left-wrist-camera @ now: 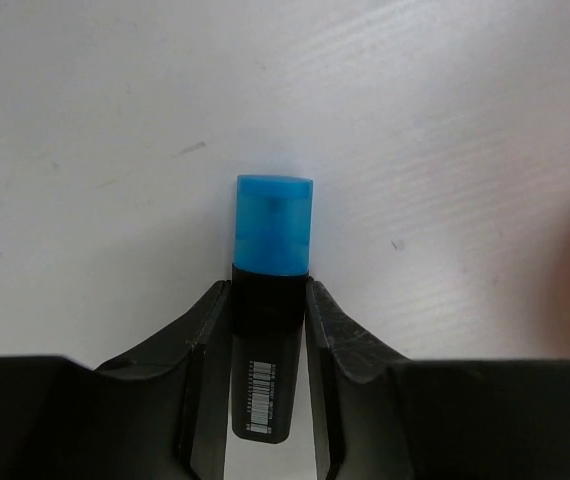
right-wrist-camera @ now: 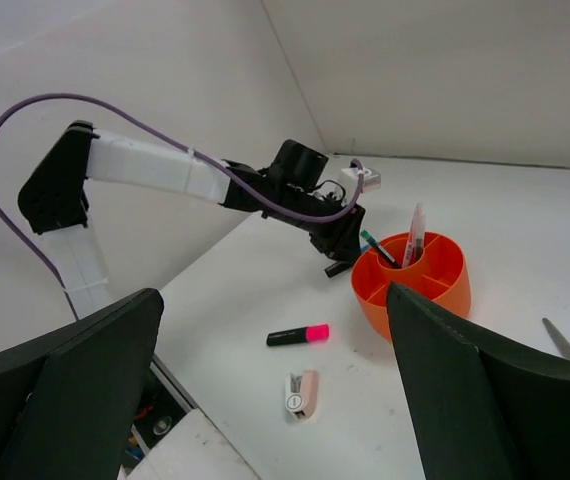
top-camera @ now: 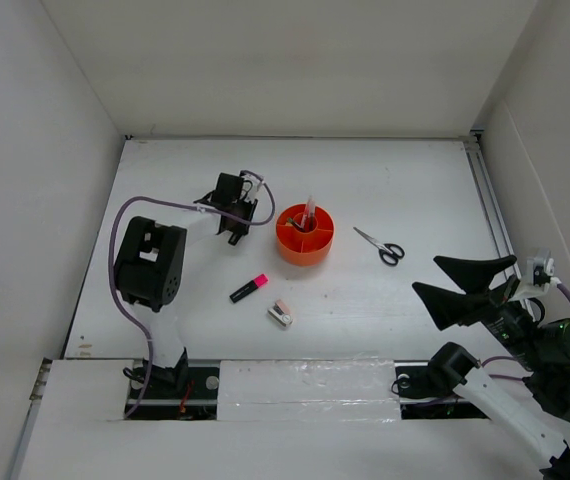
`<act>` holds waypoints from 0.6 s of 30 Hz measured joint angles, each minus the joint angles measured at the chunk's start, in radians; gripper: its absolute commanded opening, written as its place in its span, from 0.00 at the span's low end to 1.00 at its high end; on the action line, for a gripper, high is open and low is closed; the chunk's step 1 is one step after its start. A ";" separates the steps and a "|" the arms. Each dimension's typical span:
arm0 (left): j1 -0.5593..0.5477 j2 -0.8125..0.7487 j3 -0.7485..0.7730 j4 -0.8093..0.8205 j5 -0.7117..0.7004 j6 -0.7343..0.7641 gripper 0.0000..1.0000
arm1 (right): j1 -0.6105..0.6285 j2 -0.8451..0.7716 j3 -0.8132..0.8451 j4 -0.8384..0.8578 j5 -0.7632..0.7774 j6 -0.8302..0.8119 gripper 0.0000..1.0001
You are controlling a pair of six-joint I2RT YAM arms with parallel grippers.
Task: Sort the stationery into containers
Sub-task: Pick up the pen from the center of the board.
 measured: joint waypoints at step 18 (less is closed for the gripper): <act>0.051 -0.197 0.126 -0.049 -0.143 -0.457 0.00 | 0.000 0.003 0.000 -0.009 0.001 0.000 0.99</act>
